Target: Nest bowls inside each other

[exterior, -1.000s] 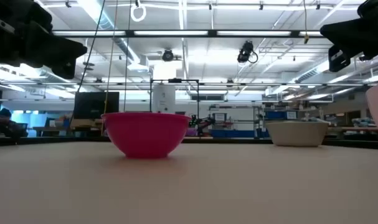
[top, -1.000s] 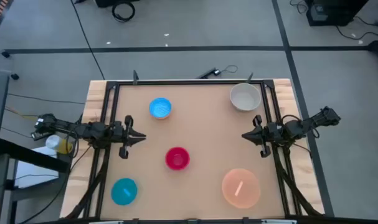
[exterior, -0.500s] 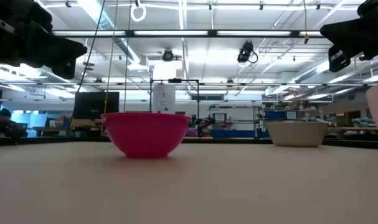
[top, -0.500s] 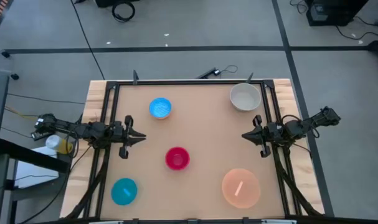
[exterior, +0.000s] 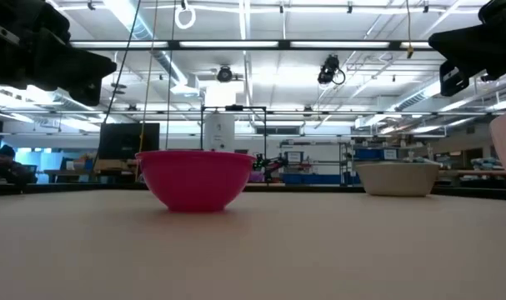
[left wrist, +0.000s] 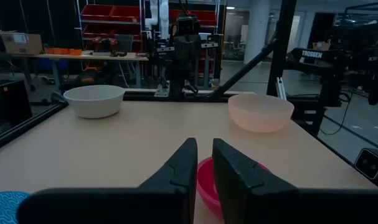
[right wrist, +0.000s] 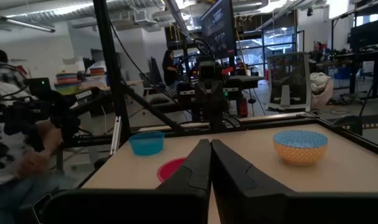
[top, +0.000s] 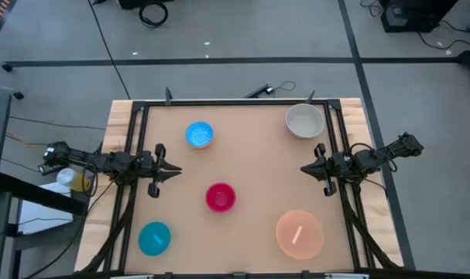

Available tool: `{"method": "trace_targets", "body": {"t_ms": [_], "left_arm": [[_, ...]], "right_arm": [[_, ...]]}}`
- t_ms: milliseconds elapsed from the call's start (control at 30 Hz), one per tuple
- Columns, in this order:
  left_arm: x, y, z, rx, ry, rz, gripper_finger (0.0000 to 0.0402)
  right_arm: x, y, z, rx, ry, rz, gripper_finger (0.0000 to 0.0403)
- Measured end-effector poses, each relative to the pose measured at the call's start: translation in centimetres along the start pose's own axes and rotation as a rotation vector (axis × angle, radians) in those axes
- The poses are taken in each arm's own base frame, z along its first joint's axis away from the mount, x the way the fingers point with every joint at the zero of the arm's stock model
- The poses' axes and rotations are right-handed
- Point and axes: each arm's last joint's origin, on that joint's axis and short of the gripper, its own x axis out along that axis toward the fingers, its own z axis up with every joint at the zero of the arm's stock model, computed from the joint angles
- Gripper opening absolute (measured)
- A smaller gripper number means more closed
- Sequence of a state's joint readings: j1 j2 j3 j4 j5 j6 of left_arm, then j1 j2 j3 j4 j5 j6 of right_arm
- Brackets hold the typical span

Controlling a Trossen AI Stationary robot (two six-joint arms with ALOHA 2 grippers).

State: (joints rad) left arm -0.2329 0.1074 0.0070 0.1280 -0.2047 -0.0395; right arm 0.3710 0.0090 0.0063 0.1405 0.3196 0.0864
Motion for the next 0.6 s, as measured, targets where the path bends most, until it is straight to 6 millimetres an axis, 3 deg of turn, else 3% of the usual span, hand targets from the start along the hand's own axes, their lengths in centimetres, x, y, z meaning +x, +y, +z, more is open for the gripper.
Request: {"method": "trace_targets", "body": {"t_ms": [600], "left_arm": [[0.0, 0.01, -0.01, 0.11, 0.0, 0.002, 0.0052]], "right_arm": [[0.0, 0.0, -0.01, 0.0, 0.0, 0.0, 0.0019]]}}
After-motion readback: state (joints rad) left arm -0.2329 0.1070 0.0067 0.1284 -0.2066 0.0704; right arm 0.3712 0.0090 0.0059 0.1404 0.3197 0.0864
